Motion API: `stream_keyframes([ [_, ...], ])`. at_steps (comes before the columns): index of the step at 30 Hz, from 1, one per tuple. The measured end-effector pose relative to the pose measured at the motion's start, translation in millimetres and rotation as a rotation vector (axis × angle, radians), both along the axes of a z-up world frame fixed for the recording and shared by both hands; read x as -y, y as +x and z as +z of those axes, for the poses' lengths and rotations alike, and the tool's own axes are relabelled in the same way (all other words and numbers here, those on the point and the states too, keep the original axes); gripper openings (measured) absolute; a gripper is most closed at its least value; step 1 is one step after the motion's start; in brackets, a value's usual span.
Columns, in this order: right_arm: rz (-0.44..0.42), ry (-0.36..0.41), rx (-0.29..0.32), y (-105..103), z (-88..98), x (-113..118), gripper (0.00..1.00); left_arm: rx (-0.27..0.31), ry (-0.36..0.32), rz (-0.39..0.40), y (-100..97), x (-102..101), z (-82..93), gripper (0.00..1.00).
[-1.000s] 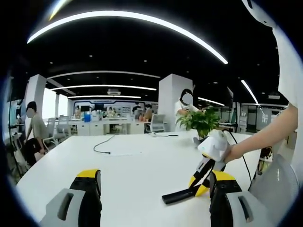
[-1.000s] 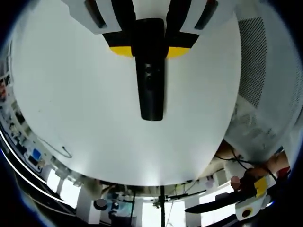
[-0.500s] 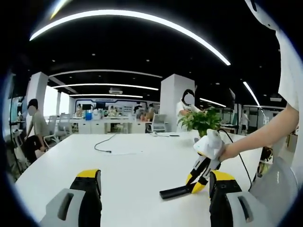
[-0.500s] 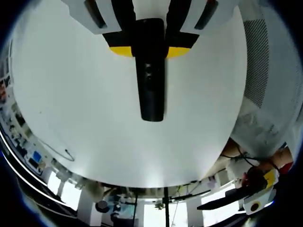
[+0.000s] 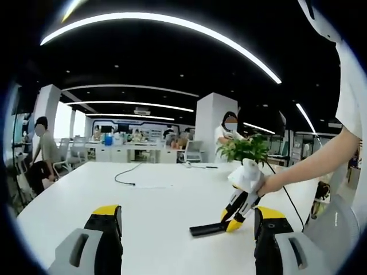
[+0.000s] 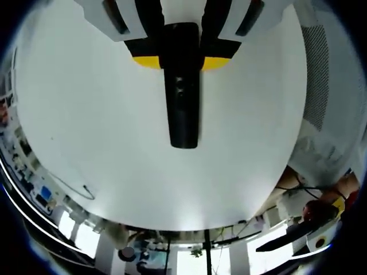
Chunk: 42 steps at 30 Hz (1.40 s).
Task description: Press the specified remote control buttons in sequence, fully releasing each button before pressing the next.
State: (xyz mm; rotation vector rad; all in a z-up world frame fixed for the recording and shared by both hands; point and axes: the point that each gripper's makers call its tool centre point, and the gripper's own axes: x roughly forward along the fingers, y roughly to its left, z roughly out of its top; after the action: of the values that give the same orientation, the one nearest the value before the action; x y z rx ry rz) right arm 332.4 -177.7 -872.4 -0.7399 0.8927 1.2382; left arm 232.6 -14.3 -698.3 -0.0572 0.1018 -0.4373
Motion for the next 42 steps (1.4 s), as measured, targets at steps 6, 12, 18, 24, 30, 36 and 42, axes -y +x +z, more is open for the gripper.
stream_keyframes([
  [6,-0.005,-0.015,-0.002,9,-0.6,1,0.21,-0.004,0.004,-0.005,0.1,1,-1.3,0.99],
  [12,-0.004,-0.024,-0.005,15,-0.2,1,0.21,-0.013,0.009,-0.017,-0.9,4,-3.3,1.0],
  [18,0.001,-0.047,-0.009,24,0.0,1,0.21,-0.019,0.018,-0.031,-1.8,7,-4.8,0.99],
  [24,0.009,-0.06,-0.012,34,-0.3,2,0.21,-0.025,0.013,-0.024,-1.5,4,-5.2,0.99],
  [30,0.018,-0.073,-0.016,42,-0.2,2,0.21,-0.03,0.015,-0.027,-1.8,5,-6.3,0.99],
  [36,0.03,-0.092,-0.019,51,-0.2,1,0.21,-0.033,0.019,-0.026,-1.8,4,-7.4,0.99],
  [42,0.037,-0.109,-0.025,61,-0.5,1,0.21,-0.04,0.024,-0.03,-1.8,5,-9.3,0.99],
])
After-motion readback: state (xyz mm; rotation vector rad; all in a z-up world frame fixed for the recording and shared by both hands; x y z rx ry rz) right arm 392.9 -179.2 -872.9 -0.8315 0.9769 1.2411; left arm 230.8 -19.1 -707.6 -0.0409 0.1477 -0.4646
